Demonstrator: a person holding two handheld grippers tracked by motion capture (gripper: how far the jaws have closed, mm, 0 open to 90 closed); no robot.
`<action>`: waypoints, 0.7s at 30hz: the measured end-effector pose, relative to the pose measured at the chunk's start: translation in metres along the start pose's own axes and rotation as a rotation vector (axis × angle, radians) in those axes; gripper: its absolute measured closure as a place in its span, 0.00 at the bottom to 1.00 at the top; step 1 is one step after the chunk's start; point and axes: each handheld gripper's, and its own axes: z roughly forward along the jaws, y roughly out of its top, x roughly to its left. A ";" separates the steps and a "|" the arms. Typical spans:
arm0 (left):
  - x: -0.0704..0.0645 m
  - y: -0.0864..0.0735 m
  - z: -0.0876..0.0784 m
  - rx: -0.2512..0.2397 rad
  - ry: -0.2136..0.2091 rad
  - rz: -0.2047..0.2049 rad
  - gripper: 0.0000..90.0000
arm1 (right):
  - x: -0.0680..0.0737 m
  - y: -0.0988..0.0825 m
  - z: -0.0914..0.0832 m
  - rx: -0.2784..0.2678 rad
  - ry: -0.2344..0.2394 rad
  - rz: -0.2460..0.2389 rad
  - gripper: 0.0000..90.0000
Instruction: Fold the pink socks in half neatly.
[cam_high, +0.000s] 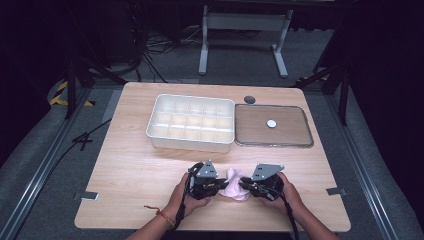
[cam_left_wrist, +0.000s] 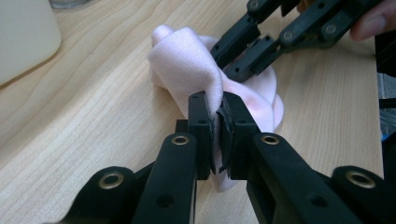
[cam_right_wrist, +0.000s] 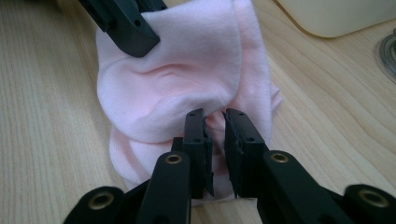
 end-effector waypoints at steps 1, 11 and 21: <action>0.000 0.001 -0.001 0.000 -0.002 0.000 0.93 | 0.000 0.000 0.001 -0.003 0.001 0.001 0.89; -0.003 0.007 0.001 0.001 0.016 0.010 0.93 | 0.000 0.003 0.000 -0.002 -0.008 0.002 0.88; -0.004 0.008 0.002 0.015 0.026 0.012 0.92 | 0.004 0.004 -0.004 -0.032 -0.007 -0.002 0.88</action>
